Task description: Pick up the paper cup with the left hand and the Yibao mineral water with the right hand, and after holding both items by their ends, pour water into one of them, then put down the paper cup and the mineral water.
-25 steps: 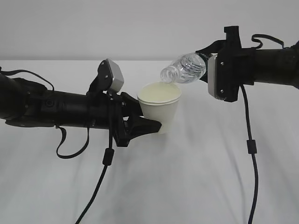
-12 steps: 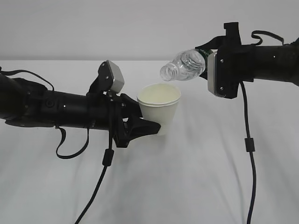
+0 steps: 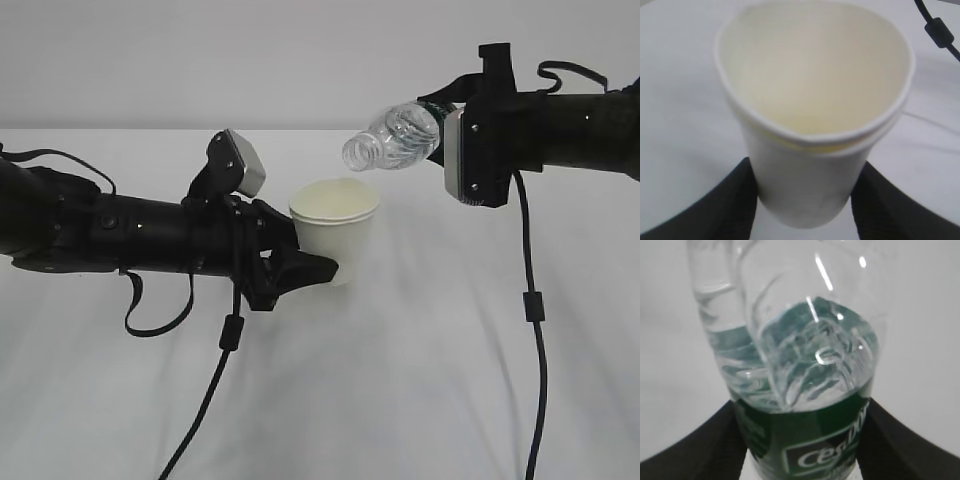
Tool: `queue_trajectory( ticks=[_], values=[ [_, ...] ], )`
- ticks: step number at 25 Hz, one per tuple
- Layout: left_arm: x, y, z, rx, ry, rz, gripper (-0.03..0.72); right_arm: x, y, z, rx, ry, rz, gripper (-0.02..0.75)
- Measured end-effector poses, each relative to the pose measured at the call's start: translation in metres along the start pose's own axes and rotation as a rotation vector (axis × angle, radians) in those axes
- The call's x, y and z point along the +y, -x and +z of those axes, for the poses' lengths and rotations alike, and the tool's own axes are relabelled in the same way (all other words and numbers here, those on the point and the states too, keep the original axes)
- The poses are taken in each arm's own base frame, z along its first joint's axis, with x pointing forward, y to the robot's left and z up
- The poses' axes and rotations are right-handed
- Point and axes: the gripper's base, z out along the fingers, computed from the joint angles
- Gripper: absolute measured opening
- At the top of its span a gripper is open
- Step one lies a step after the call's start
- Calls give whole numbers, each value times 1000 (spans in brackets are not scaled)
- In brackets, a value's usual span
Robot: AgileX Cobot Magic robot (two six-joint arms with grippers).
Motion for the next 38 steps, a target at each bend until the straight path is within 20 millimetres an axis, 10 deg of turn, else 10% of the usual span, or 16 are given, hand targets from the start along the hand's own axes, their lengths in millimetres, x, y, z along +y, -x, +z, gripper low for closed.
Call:
queue_trajectory(
  ticks=[38],
  values=[
    [-4, 1, 0, -9, -39, 7, 397, 0, 0, 0, 0, 0, -117, 456]
  ],
)
